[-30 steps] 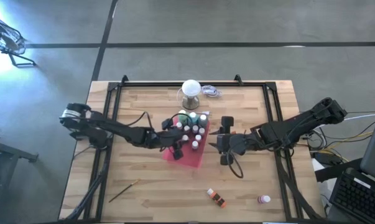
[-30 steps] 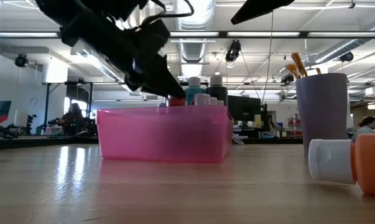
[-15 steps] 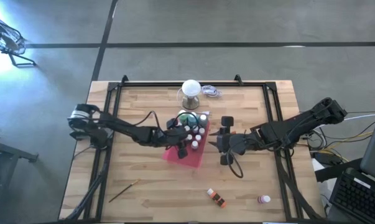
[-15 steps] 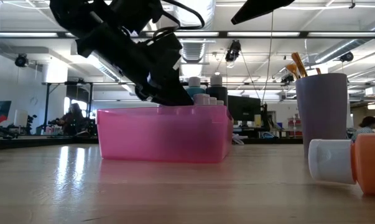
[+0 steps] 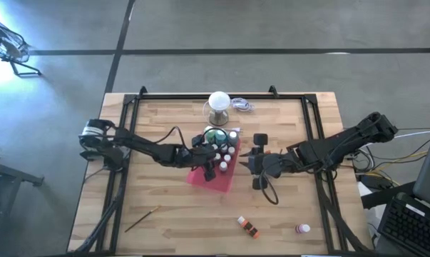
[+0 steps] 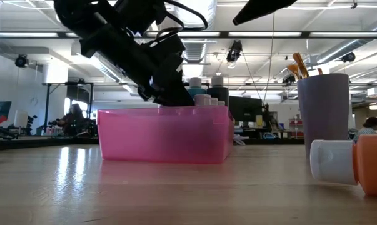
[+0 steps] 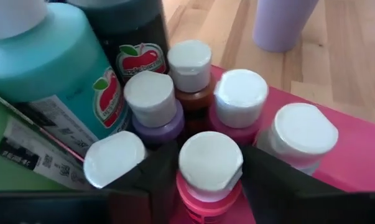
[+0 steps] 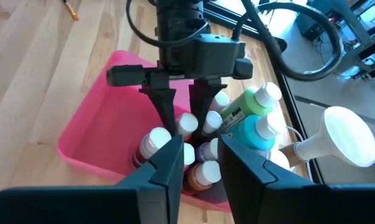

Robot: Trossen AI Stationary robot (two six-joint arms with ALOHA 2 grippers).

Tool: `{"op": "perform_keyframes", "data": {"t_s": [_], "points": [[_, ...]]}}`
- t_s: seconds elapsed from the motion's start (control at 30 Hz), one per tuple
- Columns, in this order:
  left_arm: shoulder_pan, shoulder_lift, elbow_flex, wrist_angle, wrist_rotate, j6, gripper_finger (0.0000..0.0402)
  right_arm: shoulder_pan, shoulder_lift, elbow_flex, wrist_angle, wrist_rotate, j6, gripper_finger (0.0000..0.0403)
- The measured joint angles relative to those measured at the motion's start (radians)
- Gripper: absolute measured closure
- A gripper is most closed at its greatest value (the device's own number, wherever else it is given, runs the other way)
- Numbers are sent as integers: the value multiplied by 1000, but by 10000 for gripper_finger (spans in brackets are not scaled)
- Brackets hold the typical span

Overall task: Pick & Place Paint Supplies
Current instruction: Put the small orange paint bottle into the red bin

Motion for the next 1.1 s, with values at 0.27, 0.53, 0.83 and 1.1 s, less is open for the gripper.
{"op": "perform_keyframes", "data": {"t_s": [0.27, 0.53, 0.83, 1.1], "points": [[0, 2, 53, -51, 13, 19, 175, 0, 0, 0, 0, 0, 0, 327], [-4, -37, 132, -228, 26, 40, 163, 0, 0, 0, -13, 0, 0, 343], [-20, -186, 256, -627, 22, -49, 168, 0, 0, 0, -32, 0, 12, 341], [-148, -291, 222, -641, 3, -158, 194, 34, 2, 47, -293, -29, 235, 320]]}}
